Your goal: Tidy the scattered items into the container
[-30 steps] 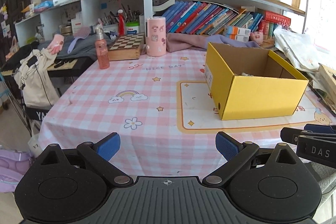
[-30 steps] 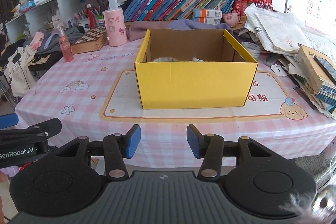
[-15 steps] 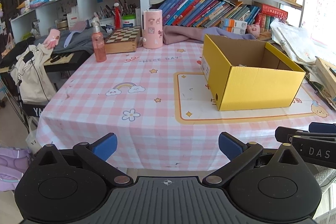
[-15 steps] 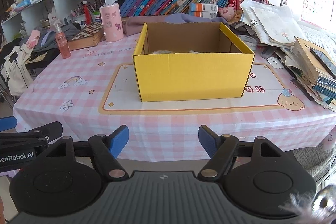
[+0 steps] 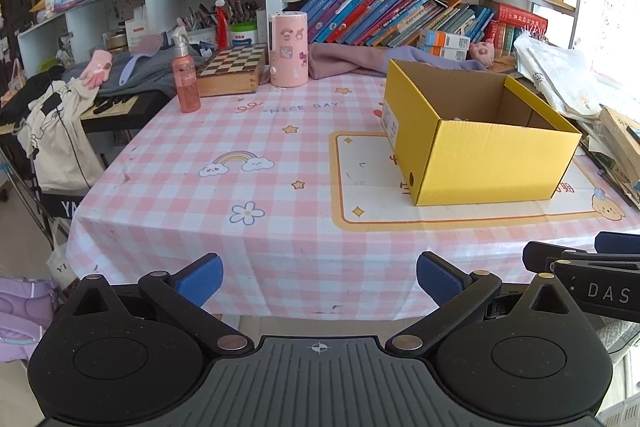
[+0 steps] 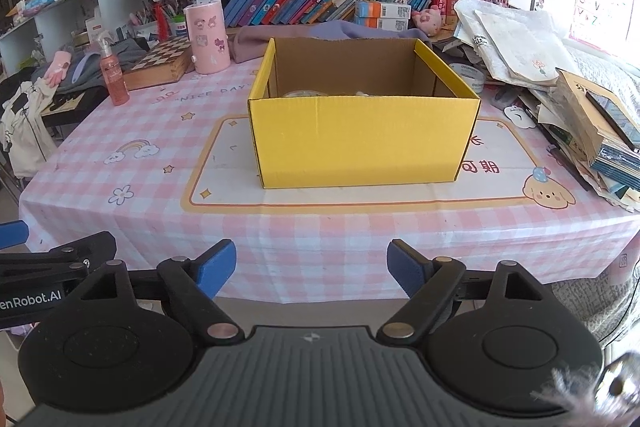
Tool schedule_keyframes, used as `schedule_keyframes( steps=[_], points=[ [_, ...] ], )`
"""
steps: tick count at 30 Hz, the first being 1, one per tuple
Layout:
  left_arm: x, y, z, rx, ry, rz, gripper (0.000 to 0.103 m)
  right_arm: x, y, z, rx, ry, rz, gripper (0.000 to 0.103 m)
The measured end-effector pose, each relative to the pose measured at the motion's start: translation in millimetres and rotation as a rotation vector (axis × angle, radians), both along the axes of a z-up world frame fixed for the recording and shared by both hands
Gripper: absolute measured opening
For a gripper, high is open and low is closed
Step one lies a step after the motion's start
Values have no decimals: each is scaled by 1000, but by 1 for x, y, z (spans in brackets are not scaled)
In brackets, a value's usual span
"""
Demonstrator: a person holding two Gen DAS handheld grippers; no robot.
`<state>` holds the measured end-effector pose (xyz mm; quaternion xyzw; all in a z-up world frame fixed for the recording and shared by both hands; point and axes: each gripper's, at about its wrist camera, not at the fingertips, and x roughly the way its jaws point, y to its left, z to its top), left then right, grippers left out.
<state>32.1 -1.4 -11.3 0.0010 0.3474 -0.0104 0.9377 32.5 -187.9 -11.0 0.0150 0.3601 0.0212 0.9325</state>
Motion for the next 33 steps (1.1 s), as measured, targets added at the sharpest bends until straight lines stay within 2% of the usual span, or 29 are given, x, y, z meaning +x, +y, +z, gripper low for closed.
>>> schedule_keyframes(
  steps=[33],
  points=[
    [5,1,-6,-13,28,-9,103,5,2,-6,2,24,-3,84]
  ],
)
